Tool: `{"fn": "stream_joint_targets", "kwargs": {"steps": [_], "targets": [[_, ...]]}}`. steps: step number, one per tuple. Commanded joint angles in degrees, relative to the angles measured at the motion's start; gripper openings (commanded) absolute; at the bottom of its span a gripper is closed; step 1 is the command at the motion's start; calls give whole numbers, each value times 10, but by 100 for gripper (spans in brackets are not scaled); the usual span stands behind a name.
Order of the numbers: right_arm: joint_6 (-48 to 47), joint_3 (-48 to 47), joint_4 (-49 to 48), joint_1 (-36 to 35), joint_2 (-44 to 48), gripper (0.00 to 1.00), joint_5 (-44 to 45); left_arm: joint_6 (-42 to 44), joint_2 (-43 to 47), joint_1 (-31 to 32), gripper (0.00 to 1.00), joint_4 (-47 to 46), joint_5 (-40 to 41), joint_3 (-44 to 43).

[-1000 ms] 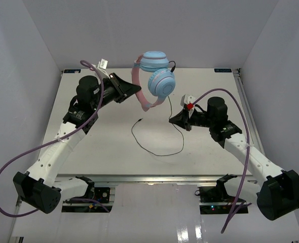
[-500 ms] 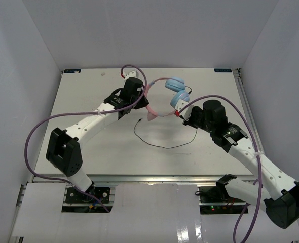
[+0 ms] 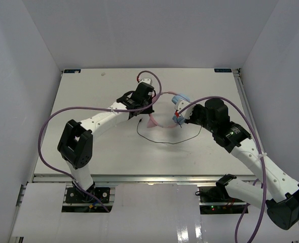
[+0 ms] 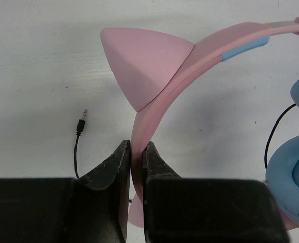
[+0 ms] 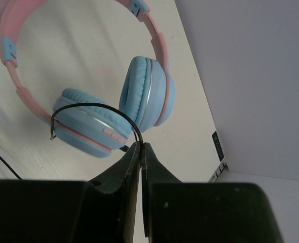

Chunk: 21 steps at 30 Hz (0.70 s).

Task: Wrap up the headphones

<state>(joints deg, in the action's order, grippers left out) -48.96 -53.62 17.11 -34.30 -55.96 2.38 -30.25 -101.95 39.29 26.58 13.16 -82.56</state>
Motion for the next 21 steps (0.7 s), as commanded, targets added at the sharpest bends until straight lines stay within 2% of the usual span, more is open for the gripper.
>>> {"fn": "stream_joint_targets", "kwargs": {"steps": [1,6,12,21], "targets": [[-4,-34,-8,-4,4,8,-15,38,39,6,0,-68,-77,23],[0,-24,-19,13,2,8,-45,85,73,7,0,-114,-183,67],[5,-19,-20,34,4,8,-79,144,107,8,0,-136,-229,111],[39,-10,-24,64,-22,8,-170,221,145,8,0,-135,-358,131]]}}
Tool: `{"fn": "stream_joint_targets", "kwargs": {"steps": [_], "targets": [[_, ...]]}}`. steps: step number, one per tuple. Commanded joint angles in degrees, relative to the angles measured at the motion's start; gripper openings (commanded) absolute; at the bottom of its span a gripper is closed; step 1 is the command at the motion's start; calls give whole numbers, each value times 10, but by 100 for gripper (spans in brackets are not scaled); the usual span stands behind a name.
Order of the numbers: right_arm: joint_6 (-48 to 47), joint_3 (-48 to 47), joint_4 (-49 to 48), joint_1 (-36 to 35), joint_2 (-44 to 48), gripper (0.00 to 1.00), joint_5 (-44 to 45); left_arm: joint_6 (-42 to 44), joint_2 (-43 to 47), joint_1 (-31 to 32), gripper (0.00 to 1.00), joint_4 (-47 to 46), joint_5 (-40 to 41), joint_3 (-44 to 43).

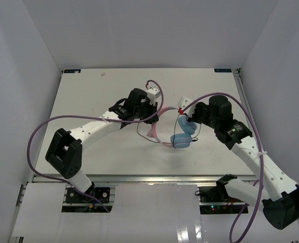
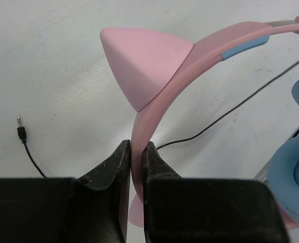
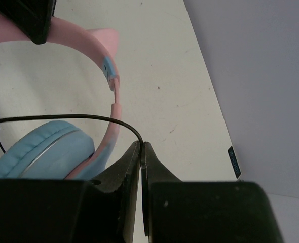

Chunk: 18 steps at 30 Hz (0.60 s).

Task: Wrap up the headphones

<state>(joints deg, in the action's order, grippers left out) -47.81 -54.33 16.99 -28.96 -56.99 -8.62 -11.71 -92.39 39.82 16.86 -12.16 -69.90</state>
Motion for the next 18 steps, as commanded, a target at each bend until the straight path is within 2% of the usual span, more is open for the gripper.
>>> {"fn": "stream_joint_targets", "kwargs": {"steps": [1,7,14,18], "targets": [[31,-3,-24,15,-13,8,-67,37,49,3,0,-36,-114,6],[57,-3,-38,45,-32,8,-110,38,61,3,0,-37,-165,3],[99,13,-51,92,-38,8,-225,19,85,3,0,-39,-154,4],[124,29,-66,105,-47,8,-312,-6,88,3,0,-21,-138,-28]]}}
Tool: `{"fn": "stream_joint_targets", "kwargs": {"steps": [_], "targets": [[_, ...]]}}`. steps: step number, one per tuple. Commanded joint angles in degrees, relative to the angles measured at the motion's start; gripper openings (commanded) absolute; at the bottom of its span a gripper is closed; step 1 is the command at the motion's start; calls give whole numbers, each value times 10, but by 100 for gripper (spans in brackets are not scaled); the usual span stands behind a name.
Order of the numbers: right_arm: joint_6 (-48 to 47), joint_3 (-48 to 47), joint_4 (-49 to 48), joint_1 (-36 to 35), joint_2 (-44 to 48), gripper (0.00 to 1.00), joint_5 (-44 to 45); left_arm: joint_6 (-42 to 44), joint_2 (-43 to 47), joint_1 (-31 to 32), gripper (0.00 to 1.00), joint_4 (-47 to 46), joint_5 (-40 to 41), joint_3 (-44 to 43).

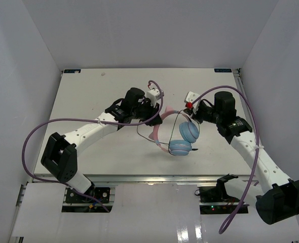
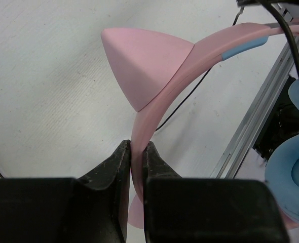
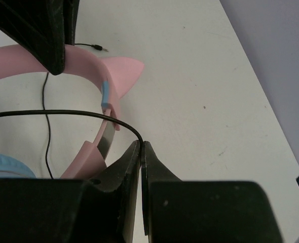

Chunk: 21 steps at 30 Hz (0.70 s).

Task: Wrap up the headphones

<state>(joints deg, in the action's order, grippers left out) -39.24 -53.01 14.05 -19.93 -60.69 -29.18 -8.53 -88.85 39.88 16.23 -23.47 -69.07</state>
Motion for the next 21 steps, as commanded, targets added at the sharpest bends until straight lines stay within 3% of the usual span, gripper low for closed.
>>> {"fn": "stream_joint_targets", "kwargs": {"steps": [1,12,21], "targets": [[48,18,-41,17,-13,8,-128,-41,53,2,0,-10,-20,-44],[163,5,-96,30,-61,12,-276,-111,75,2,0,19,33,-85],[230,25,-164,33,-67,36,-332,-113,55,2,0,81,64,-156]]}}
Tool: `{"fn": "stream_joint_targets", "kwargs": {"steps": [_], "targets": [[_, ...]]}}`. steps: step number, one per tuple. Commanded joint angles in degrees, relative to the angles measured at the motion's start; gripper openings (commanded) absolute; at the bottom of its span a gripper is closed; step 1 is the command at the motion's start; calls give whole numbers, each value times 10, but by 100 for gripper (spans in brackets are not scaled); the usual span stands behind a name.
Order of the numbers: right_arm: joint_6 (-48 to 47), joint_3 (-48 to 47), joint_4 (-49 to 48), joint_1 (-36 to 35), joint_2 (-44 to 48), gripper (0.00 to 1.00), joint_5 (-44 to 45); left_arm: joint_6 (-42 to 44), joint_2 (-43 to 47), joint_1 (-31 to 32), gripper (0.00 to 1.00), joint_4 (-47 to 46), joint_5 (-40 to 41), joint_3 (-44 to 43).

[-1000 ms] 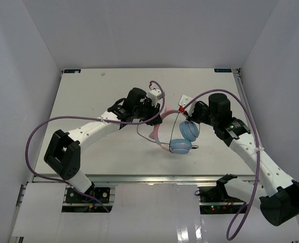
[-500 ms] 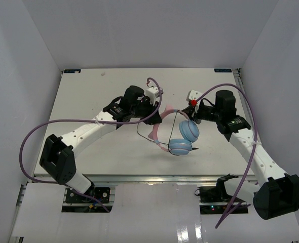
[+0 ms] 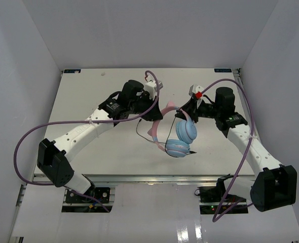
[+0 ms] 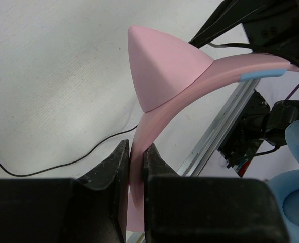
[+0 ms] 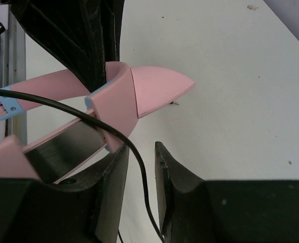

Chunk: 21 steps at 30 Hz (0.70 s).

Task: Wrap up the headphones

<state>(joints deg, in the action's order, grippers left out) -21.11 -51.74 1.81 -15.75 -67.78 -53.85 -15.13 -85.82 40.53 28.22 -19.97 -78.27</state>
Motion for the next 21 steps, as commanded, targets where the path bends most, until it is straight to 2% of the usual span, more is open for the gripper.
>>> {"fn": "stream_joint_targets", "kwargs": {"steps": [1,10,14,21], "targets": [[59,17,-52,-8,3,38,-91,-50,24,-5,0,-37,30,-69],[96,38,-106,-6,-15,56,-142,-80,20,-5,0,-28,50,-115],[89,53,-131,5,-21,62,-215,-97,25,-5,0,-26,79,-136],[82,67,-141,12,-23,64,-239,-122,29,-5,0,-31,116,-168]]}}
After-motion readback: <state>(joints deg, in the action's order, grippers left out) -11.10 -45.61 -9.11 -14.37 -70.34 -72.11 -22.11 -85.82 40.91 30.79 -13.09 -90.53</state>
